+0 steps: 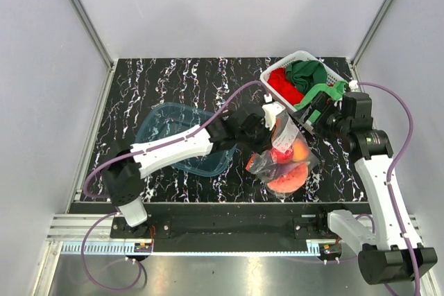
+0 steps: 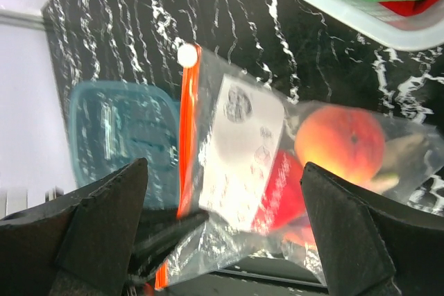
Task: Open the zip-top bag and remove the fake food
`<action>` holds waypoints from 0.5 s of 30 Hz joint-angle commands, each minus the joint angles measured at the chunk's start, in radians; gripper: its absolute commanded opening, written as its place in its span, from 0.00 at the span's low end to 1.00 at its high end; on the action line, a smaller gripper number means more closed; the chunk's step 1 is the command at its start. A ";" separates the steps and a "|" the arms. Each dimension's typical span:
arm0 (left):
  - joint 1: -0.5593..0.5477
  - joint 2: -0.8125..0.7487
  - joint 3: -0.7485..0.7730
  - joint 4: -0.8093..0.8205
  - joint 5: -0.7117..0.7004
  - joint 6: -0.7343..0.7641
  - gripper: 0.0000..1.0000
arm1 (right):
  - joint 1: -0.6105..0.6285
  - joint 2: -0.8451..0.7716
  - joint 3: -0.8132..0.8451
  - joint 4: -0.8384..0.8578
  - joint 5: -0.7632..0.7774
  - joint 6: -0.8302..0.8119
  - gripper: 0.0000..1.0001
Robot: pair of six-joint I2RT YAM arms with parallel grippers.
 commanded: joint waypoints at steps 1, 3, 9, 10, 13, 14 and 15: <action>0.000 -0.098 0.058 -0.051 0.027 0.160 0.00 | -0.002 0.055 0.088 -0.010 0.021 0.101 1.00; 0.000 -0.103 0.078 -0.070 0.028 0.186 0.00 | -0.003 0.084 0.109 -0.033 0.019 0.125 1.00; -0.007 -0.126 0.087 -0.065 0.014 0.211 0.00 | -0.002 0.139 0.194 -0.081 0.032 0.130 1.00; -0.015 -0.131 0.087 -0.065 0.010 0.211 0.00 | -0.003 0.144 0.207 -0.087 0.024 0.122 1.00; -0.041 -0.132 0.090 -0.065 -0.038 0.231 0.00 | -0.003 0.153 0.220 -0.101 0.032 0.116 0.99; -0.049 -0.135 0.090 -0.064 -0.048 0.245 0.00 | -0.002 0.147 0.220 -0.099 0.035 0.118 0.98; -0.055 -0.140 0.089 -0.065 -0.056 0.251 0.00 | 0.000 0.147 0.218 -0.099 0.036 0.118 0.97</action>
